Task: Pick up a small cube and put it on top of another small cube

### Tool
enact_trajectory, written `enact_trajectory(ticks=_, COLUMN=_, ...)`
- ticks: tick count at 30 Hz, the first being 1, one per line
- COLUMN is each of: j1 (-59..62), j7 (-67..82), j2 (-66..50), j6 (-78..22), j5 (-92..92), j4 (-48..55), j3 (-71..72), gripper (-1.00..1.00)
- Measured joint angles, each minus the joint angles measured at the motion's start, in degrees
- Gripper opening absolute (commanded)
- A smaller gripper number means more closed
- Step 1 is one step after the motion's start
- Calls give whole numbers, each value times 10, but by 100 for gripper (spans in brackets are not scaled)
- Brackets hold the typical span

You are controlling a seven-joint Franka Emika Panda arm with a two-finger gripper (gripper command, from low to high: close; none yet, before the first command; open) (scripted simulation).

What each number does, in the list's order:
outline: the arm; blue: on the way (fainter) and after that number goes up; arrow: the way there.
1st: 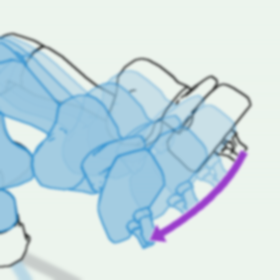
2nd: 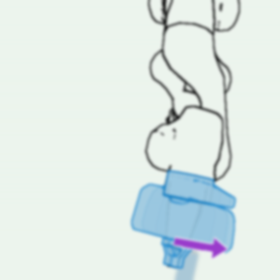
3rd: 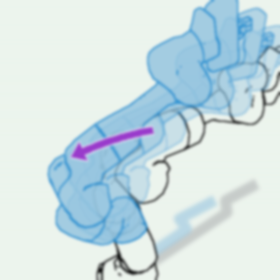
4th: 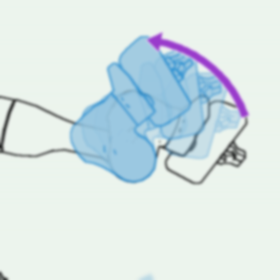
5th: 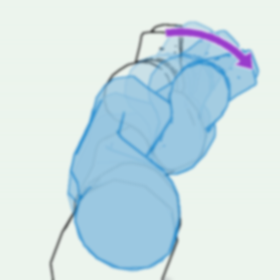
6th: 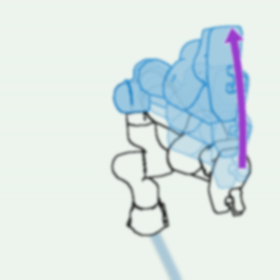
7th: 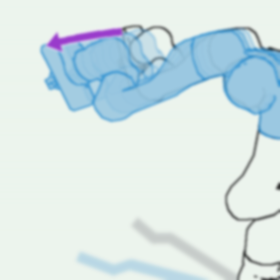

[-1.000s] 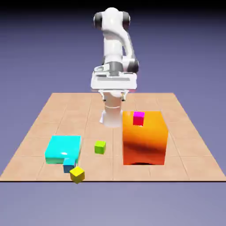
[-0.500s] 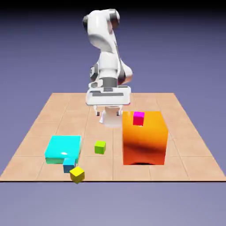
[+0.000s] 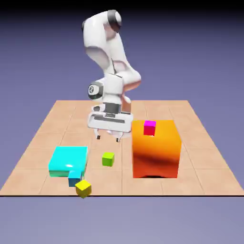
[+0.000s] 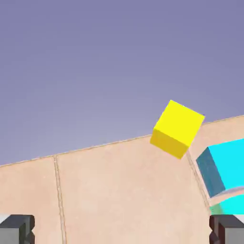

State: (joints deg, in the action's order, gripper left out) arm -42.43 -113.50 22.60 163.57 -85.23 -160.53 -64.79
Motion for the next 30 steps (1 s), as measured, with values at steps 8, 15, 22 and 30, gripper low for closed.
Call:
enact_trajectory(ticks=8, j1=-75, j7=-149, j2=1, j6=-15, j5=-199, j4=-25, j3=-125, gripper=0)
enact_trajectory(ticks=15, j1=-140, j7=-279, j2=1, j6=-27, j5=-374, j4=-47, j3=-234, gripper=0)
enact_trajectory(ticks=22, j1=-189, j7=-377, j2=21, j6=-17, j5=-504, j4=-54, j3=-324, gripper=0)
enact_trajectory(ticks=30, j1=-342, j7=-387, j2=111, j6=-93, j5=-560, j4=-11, j3=-490, gripper=0)
